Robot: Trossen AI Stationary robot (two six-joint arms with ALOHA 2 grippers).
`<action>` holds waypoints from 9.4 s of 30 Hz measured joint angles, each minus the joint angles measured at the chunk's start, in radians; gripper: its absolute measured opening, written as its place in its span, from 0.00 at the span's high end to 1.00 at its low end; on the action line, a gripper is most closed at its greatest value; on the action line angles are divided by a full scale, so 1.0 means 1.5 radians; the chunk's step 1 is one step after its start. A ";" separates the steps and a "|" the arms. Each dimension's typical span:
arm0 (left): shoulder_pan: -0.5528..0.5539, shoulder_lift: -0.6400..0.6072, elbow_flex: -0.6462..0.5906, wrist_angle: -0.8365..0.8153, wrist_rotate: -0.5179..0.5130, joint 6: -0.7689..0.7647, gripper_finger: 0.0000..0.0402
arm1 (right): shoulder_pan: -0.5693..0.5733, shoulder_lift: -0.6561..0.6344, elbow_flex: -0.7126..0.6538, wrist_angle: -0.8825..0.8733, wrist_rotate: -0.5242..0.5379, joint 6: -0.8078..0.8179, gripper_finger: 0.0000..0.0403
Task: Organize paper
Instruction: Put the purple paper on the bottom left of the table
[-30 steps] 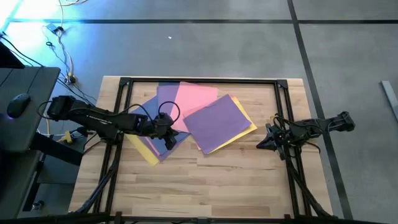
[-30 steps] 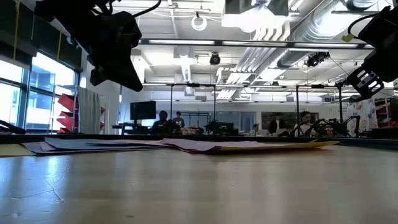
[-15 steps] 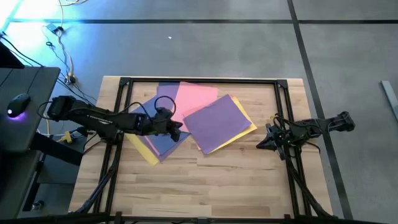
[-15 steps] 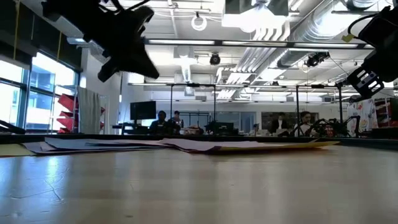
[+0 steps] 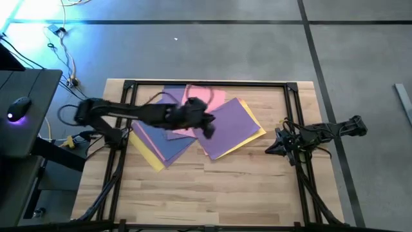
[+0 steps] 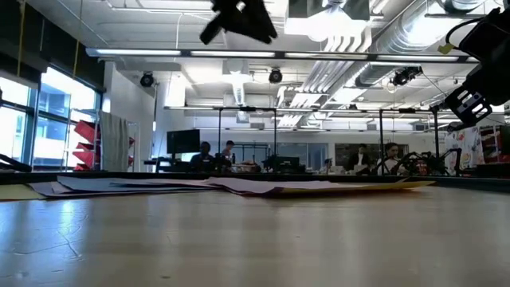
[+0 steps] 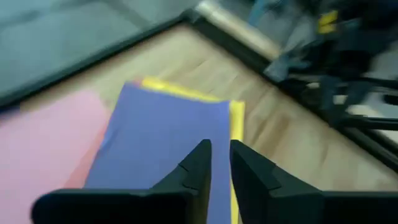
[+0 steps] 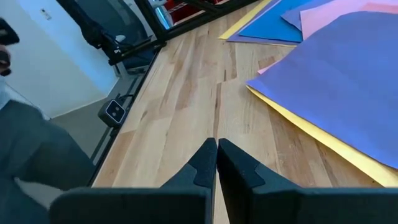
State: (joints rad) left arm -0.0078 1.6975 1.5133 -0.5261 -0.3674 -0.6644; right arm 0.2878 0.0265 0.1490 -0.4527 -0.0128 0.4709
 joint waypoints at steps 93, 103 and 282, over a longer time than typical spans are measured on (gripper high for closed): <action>-0.177 0.308 0.034 -0.004 -0.002 0.389 0.39 | 0.000 0.000 0.000 -0.006 -0.002 0.000 1.00; -0.159 0.341 0.036 0.002 0.002 0.297 0.54 | 0.000 0.000 0.000 -0.006 0.000 0.000 1.00; -0.117 0.390 0.262 -0.324 0.149 0.357 1.00 | 0.000 0.005 0.000 -0.006 -0.002 0.000 1.00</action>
State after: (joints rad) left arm -0.1833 2.2820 1.9055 -1.0120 -0.1444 -0.1288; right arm 0.2878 0.0334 0.1490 -0.4622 -0.0154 0.4706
